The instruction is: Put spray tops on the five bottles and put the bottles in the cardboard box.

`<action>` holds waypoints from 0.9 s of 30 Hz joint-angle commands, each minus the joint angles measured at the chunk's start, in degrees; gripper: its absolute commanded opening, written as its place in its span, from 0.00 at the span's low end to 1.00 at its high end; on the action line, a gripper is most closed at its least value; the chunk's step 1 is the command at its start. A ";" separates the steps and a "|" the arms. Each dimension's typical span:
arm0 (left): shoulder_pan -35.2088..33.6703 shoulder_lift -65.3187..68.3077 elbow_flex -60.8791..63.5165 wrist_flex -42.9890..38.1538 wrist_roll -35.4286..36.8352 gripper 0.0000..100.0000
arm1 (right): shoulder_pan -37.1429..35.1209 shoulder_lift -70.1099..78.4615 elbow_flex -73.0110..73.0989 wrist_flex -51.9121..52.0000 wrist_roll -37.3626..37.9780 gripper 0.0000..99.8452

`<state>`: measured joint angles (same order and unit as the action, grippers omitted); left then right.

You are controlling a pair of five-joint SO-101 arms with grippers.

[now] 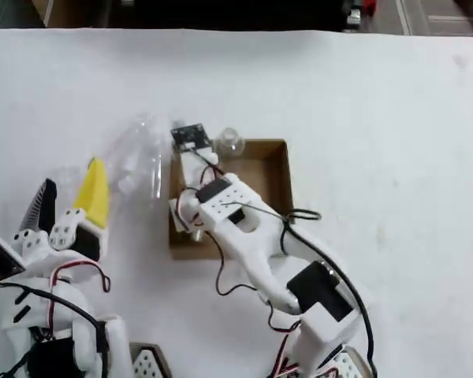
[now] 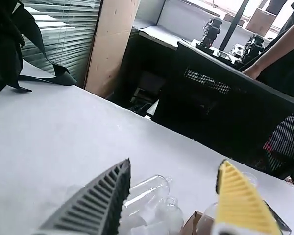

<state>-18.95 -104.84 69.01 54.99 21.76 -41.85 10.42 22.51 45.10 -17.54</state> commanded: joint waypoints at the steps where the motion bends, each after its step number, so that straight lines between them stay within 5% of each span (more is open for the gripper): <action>1: -0.31 0.04 0.00 -1.85 0.26 0.27 | -0.31 -0.57 -2.73 -0.48 -0.53 0.11; 5: -0.22 0.04 0.00 -1.85 0.18 0.27 | -0.31 -2.24 -2.46 -0.31 -0.53 0.01; 24: -0.13 0.04 0.09 -1.85 0.18 0.27 | 2.33 -23.69 -2.81 5.85 0.18 0.03; 27: -0.13 0.04 0.09 -1.85 0.18 0.27 | 3.82 -29.49 -2.81 6.37 4.75 0.03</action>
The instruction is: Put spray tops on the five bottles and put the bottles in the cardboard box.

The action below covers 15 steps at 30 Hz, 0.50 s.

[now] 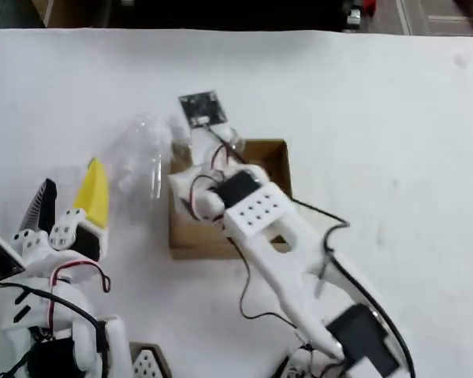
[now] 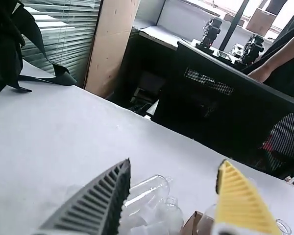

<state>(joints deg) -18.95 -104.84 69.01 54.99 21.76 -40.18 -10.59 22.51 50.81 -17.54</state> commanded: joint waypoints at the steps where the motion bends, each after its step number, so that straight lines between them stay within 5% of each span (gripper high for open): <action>1: -0.13 0.04 0.09 -1.85 0.18 0.27 | 2.15 -10.95 -2.81 0.48 7.56 0.03; 8: -0.13 0.04 0.09 -1.85 0.18 0.27 | 4.62 -32.13 -2.81 1.80 14.95 0.03; 15: -0.04 0.04 0.09 -1.76 0.18 0.27 | 26.77 -48.84 -2.81 5.85 14.51 0.03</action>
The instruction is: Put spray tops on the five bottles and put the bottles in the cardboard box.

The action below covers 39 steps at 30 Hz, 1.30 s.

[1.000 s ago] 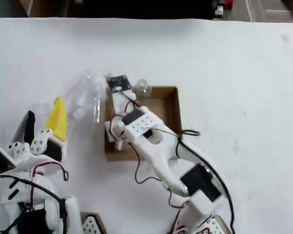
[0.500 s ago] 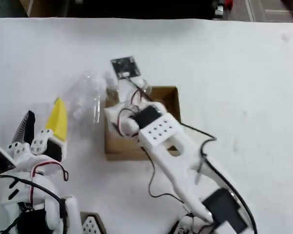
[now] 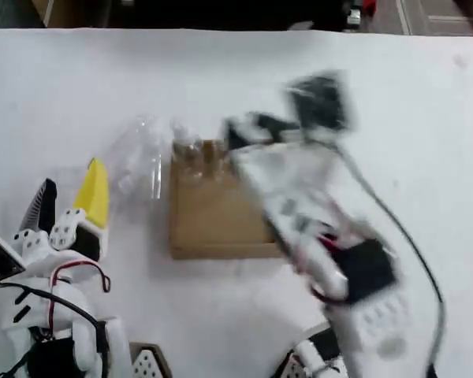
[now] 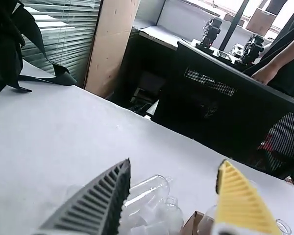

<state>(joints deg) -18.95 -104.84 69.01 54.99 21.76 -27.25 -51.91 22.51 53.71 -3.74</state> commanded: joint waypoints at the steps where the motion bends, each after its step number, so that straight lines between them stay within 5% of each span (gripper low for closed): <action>1: -0.04 0.04 0.09 -1.76 0.18 0.27 | 18.07 -8.13 -2.81 3.91 0.70 0.03; 7: -0.04 0.04 0.09 -1.67 0.18 0.27 | 40.66 -2.59 -2.46 5.67 0.70 0.03; 15: -0.04 0.04 0.09 -1.58 0.18 0.27 | 55.78 19.12 -2.37 5.32 0.70 0.03; 21: -0.04 0.04 0.18 -1.58 0.18 0.27 | 58.42 38.46 -2.81 1.98 -0.62 0.03; 27: -0.04 0.04 0.88 -1.85 0.18 0.27 | 58.51 51.12 -2.90 -5.05 -13.27 0.04; 39: -0.04 0.04 0.97 -1.85 0.18 0.27 | 57.89 56.31 -2.90 -7.08 -18.90 0.04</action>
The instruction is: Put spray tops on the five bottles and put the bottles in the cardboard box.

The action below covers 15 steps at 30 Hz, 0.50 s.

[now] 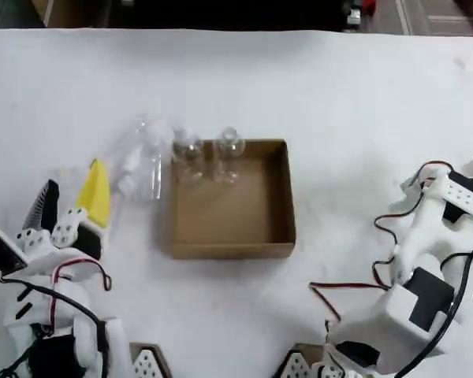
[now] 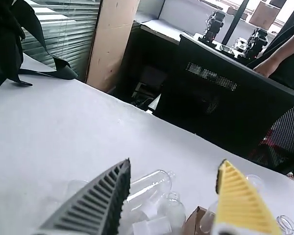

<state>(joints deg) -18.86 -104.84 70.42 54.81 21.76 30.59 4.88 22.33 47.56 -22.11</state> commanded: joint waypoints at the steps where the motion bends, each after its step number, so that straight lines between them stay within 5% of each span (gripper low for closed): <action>1: -0.13 0.04 -0.44 -1.67 0.18 0.27 | 0.04 -0.48 -2.73 -0.92 -0.44 0.04; 15: -0.13 0.04 -0.44 -1.76 0.18 0.27 | -1.19 -0.31 -2.73 -0.92 -0.26 0.04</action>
<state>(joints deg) -18.86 -104.84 70.42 54.81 21.76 30.59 4.88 22.33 47.56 -22.20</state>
